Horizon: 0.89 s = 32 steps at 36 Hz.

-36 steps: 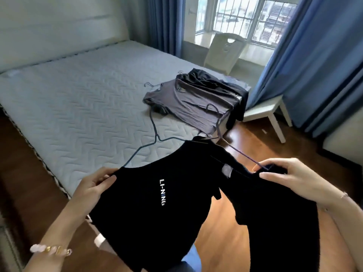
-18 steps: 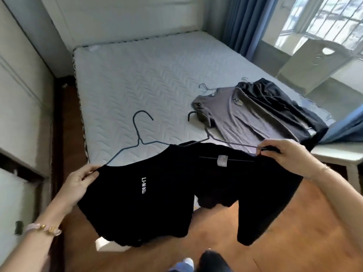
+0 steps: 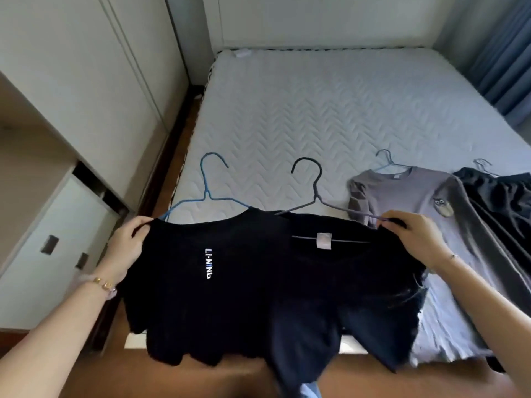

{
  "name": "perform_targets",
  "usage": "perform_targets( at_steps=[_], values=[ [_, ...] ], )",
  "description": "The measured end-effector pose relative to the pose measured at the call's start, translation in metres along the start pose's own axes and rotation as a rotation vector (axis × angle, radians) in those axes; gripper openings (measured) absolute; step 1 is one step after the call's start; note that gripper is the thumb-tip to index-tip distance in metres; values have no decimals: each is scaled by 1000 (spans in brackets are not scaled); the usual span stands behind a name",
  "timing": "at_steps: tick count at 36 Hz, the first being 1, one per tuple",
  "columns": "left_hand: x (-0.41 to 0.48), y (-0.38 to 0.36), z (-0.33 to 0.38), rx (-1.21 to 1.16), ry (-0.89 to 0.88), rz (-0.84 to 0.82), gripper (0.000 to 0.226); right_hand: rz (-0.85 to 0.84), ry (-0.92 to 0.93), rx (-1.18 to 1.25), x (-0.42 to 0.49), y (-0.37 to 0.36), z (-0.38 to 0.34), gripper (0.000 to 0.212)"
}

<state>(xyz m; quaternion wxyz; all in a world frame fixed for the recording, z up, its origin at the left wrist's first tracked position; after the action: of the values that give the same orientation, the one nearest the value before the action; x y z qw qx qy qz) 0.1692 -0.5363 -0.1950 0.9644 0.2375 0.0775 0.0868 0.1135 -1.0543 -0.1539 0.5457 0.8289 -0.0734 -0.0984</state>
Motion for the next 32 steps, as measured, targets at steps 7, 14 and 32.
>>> perform_targets(
  at_steps=[7,14,32],
  values=[
    [43,-32,5,94,64,105,24,-101,-118,115,81,-37,31,36],
    [118,-49,-14,56,114,140,24,-98,-135,133,168,-73,47,29],
    [356,-158,-185,178,181,90,25,-27,-163,84,366,-238,90,21]
  ],
)
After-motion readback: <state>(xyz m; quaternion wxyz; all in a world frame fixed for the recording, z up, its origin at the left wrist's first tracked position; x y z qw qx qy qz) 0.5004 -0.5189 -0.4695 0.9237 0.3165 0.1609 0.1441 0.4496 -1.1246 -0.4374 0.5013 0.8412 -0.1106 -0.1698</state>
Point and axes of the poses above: each hand's wrist, its own x-axis towards the middle knuckle, its own y-axis out of the back of the hand, z = x × y, the point moved 2 cm from there along x, towards the middle knuckle, and after that the axes turned 12 degrees about -x, right-handed, at the moved point
